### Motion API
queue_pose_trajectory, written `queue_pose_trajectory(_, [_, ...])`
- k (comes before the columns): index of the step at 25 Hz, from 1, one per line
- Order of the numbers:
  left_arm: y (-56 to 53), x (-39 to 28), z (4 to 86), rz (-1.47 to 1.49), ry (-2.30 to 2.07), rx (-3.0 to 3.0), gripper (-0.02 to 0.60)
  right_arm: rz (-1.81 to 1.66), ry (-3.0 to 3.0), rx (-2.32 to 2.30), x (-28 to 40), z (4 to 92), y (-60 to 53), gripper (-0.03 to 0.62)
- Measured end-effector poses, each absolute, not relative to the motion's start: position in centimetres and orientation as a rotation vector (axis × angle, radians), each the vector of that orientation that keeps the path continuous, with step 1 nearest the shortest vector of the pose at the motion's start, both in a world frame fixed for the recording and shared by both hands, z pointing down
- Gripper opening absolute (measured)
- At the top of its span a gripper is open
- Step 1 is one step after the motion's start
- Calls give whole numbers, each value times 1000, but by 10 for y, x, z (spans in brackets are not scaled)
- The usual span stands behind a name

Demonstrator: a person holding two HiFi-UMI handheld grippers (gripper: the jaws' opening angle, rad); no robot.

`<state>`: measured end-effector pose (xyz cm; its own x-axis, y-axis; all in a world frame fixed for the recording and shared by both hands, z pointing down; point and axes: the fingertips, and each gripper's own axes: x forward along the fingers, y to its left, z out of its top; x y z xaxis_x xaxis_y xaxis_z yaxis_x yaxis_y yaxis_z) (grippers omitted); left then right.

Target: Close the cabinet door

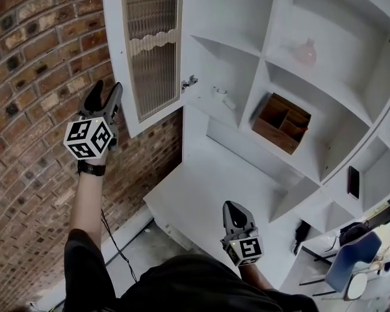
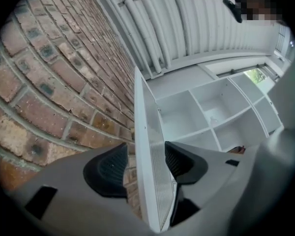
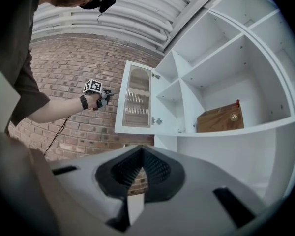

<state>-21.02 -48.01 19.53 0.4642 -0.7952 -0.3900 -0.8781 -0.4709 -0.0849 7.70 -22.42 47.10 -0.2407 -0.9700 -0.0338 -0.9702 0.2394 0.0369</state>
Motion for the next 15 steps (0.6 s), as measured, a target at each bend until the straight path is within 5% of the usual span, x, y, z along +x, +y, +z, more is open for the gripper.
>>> queue_pose_trajectory(15, [-527, -198, 134, 460, 1402, -2421, 202, 37, 2371, -2039, 113, 480, -215, -3])
